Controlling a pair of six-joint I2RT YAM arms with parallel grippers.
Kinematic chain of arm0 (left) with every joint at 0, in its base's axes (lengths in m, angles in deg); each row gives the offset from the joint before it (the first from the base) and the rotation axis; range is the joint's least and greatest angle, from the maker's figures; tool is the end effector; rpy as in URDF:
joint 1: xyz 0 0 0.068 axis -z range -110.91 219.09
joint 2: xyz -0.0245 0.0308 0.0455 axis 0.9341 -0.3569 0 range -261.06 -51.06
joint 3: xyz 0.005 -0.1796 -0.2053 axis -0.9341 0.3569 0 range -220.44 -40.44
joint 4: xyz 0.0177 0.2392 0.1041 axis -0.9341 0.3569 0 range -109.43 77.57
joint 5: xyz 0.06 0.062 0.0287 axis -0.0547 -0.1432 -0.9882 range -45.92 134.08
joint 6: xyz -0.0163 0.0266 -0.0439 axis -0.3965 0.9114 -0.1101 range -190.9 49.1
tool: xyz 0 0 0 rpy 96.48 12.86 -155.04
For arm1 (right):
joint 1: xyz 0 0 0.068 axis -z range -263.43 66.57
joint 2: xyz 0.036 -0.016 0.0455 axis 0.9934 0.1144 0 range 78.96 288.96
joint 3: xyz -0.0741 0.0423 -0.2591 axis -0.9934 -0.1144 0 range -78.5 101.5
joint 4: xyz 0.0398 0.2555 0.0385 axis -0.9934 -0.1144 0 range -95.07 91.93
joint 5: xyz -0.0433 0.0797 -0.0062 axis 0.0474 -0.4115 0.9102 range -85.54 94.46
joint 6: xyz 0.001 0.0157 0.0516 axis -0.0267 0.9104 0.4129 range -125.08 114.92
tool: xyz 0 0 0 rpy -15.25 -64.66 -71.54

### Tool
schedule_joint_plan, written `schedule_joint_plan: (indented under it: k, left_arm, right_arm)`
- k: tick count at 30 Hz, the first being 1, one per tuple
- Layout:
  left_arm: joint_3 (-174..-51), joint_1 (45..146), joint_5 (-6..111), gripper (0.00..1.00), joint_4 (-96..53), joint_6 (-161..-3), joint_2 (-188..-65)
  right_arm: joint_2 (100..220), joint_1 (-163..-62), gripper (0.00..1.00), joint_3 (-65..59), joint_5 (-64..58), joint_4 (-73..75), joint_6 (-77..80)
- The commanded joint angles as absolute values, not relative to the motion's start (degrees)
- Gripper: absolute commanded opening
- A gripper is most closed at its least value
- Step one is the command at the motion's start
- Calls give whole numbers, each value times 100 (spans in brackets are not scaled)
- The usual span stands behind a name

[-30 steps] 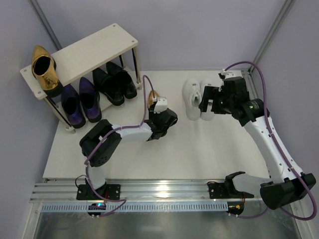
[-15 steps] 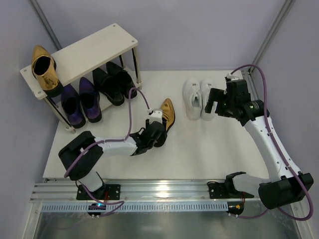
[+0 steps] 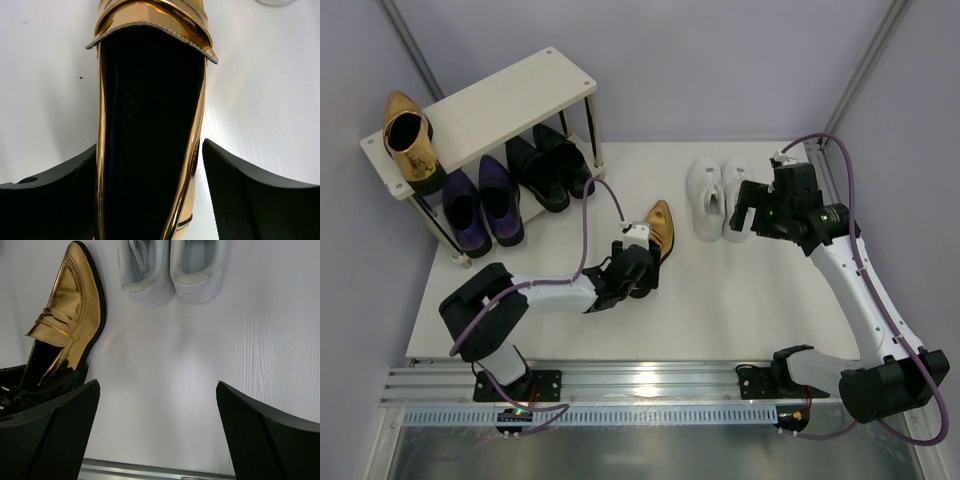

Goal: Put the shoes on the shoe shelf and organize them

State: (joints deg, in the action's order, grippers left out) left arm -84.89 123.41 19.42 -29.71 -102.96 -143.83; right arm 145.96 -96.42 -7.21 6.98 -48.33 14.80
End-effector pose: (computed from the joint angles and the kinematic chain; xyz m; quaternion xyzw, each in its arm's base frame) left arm 0.2012 -0.2548 0.1686 0.0777 0.8798 -0.1529 0.4434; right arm 0.2271 0.0508 0.3558 0.0639 0.9247 0.0864 0.3653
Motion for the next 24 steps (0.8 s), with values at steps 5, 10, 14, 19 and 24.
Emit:
schedule_joint_plan:
  k: [5, 10, 14, 19, 24]
  left_arm:
    - [-8685, 12446, 2325, 73, -2725, -10457, -14598]
    - [-8808, 12446, 2369, 0, -2584, -10351, -14685]
    - [-8826, 12542, 2256, 0, -2514, -10342, -14616]
    - [-9543, 12885, 1448, 0, -1560, -10053, -14203]
    - [-10415, 12903, 807, 0, -801, -9711, -13790]
  right_arm:
    - [14426, -9626, 97, -731, 648, -4808, 1488]
    - [14418, -9617, 98, -748, 621, -4790, 1479]
    - [14418, -9617, 98, -722, 604, -4782, 1452]
    - [14400, -9626, 97, -740, 630, -4782, 1452]
    - [14418, -9626, 98, -713, 639, -4764, 1452]
